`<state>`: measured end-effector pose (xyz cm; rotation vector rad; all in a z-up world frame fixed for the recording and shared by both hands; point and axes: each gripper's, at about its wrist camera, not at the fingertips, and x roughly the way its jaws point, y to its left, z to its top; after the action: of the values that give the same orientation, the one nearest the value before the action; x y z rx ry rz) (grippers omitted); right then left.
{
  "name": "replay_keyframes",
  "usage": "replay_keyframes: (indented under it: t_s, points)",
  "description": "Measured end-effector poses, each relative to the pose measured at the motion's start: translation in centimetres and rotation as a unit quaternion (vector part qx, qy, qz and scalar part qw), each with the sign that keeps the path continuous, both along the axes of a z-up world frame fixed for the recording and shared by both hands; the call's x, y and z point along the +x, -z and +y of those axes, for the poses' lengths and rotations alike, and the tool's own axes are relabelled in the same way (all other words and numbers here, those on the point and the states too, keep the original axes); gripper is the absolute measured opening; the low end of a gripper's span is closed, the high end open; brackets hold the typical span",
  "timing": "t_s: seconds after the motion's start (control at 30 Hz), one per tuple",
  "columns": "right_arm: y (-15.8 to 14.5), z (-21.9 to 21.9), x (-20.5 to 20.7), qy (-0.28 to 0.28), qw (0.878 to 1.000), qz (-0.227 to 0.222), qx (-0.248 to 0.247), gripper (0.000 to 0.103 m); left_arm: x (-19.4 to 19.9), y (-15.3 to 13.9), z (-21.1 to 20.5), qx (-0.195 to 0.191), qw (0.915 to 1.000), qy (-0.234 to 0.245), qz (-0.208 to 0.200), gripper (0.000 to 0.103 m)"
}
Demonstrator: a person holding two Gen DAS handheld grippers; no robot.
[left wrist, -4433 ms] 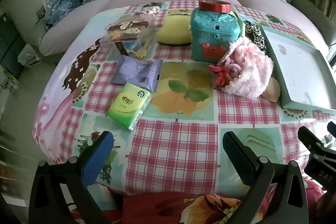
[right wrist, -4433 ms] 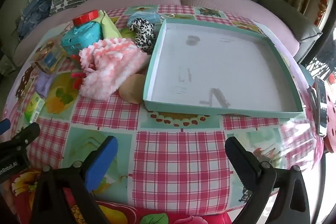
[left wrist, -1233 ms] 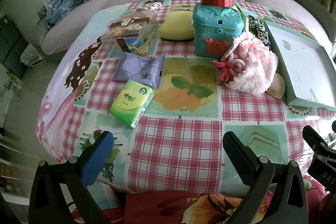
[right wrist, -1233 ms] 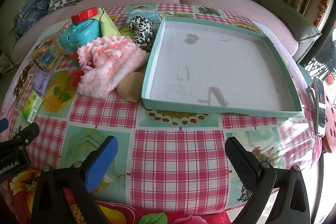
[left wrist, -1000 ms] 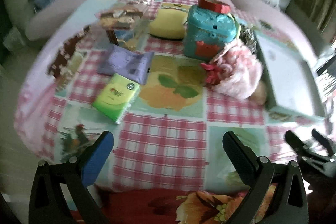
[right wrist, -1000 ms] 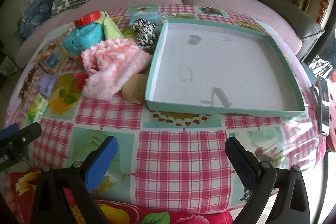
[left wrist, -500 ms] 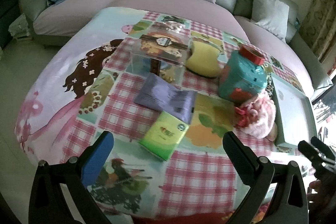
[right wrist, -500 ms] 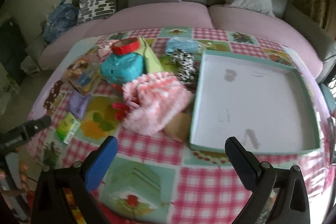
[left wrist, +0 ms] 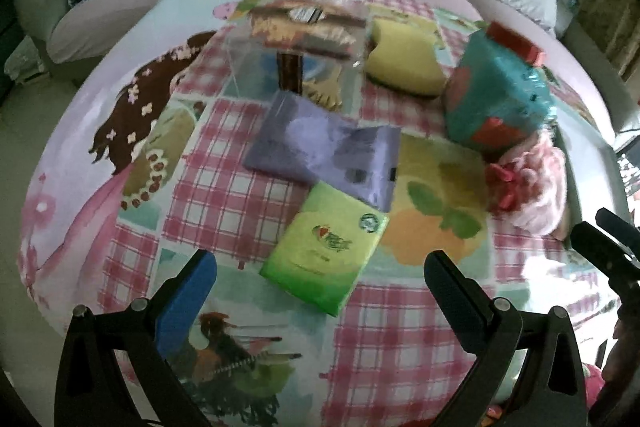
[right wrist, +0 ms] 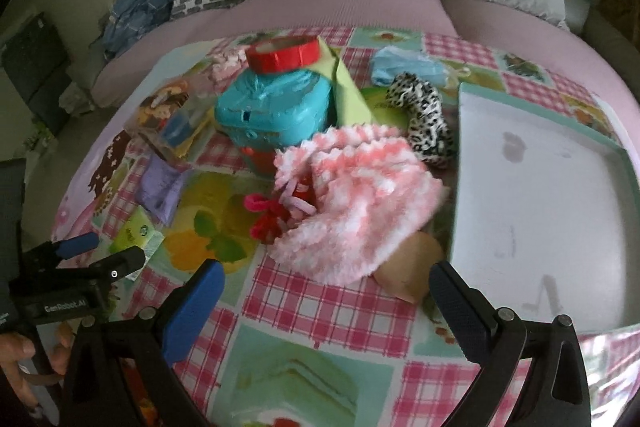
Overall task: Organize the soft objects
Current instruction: 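Grasp the pink-white knitted item with the right gripper while the left gripper reaches toward the green tissue pack, then grasp the green tissue pack with the left gripper while the right gripper lifts the knitted item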
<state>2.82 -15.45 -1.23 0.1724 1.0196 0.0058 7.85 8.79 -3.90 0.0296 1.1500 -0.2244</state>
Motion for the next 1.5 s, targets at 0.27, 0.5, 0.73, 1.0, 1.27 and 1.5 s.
replay_keyframes:
  t_s: [0.27, 0.5, 0.73, 1.0, 1.27, 1.5]
  points:
    - [1.7, -0.7, 1.6, 0.003, 1.0, 0.005, 0.004, 0.099, 0.7, 0.8, 0.4, -0.009, 0.9999, -0.005, -0.003, 0.095]
    - [1.6, -1.7, 2.3, 0.016, 1.0, -0.012, 0.003, 0.085, 1.5, 1.7, 0.0, -0.019, 0.9998, 0.007, 0.005, 0.077]
    - [1.3, -2.4, 2.9, 0.026, 0.999, -0.029, 0.001, 0.078, 1.1, 1.8, -0.7, -0.023, 0.9996, 0.014, -0.006, 0.065]
    - [2.4, -3.0, 3.7, 0.029, 0.999, -0.014, -0.001, 0.064, 0.8, 1.9, -0.9, -0.019, 0.9996, 0.018, -0.011, 0.064]
    - [3.5, -2.1, 3.9, 0.015, 1.0, -0.001, -0.019, 0.063, 0.9, 2.4, -1.5, 0.001, 0.9996, 0.025, -0.015, 0.064]
    - [3.7, -1.3, 3.7, 0.004, 0.999, -0.001, -0.052, 0.049, 0.8, 2.5, -2.0, 0.011, 0.9994, 0.028, -0.017, 0.064]
